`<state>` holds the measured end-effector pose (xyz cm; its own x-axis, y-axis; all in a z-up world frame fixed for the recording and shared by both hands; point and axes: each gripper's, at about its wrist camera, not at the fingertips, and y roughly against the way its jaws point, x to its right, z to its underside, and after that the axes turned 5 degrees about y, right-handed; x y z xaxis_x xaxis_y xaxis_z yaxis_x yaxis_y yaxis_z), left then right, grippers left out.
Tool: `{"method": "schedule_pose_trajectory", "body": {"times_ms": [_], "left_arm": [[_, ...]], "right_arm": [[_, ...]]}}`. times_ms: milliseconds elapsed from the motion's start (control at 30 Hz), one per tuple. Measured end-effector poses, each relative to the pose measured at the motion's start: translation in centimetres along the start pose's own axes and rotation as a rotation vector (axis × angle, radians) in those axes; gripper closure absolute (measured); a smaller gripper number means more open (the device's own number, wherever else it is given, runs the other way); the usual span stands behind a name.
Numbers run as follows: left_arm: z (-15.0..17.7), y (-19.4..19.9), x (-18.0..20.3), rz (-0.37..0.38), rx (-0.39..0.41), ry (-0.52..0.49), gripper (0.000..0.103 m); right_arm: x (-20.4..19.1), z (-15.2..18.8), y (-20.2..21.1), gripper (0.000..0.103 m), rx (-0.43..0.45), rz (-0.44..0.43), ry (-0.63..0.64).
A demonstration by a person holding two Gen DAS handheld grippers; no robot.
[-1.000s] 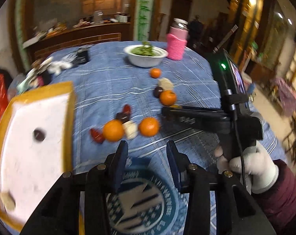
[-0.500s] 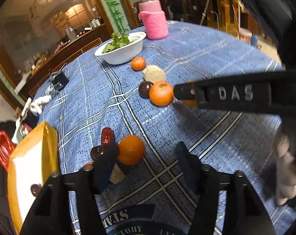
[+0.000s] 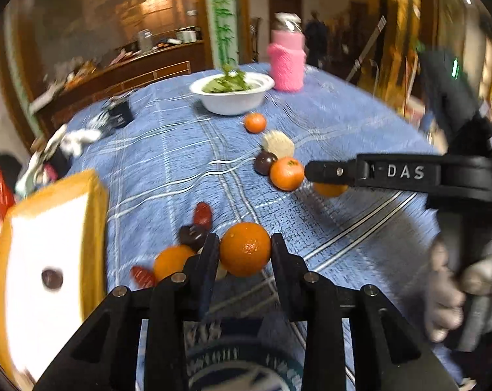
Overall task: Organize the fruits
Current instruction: 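Grasp an orange with the left gripper while the right gripper grasps a mandarin, then release the orange and the mandarin into the yellow tray with both grippers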
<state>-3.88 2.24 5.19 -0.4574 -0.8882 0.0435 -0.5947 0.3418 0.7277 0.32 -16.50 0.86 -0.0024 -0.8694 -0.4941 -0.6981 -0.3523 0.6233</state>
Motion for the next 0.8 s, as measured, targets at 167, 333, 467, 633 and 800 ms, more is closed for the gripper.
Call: {"method": "schedule_pose_trajectory", "body": {"times_ms": [167,333,467,633,800], "left_arm": [[1.1,4.3,-4.6,0.025,0.040,0.172,0.072],[2.8,7.5,-10.9,-0.054,0.073,0.334,0.072],[4.8,9.0,-15.6,-0.122,0.079,0.448,0.072],[7.4,10.1,-20.3,-0.194,0.082,0.558,0.072],[8.8,11.4,-22.3,-0.260,0.096,0.594,0.069]], "right_arm": [[-0.2,0.2,-0.3,0.067,-0.027,-0.168,-0.034],[-2.2,0.6,-0.7,0.067,-0.039,-0.160,0.011],[-6.4,1.7,-0.3,0.067,-0.063,-0.189,0.065],[-14.5,3.9,-1.5,0.066,-0.137,-0.257,0.206],[-21.7,7.1,-4.1,0.066,-0.224,-0.300,0.345]]}}
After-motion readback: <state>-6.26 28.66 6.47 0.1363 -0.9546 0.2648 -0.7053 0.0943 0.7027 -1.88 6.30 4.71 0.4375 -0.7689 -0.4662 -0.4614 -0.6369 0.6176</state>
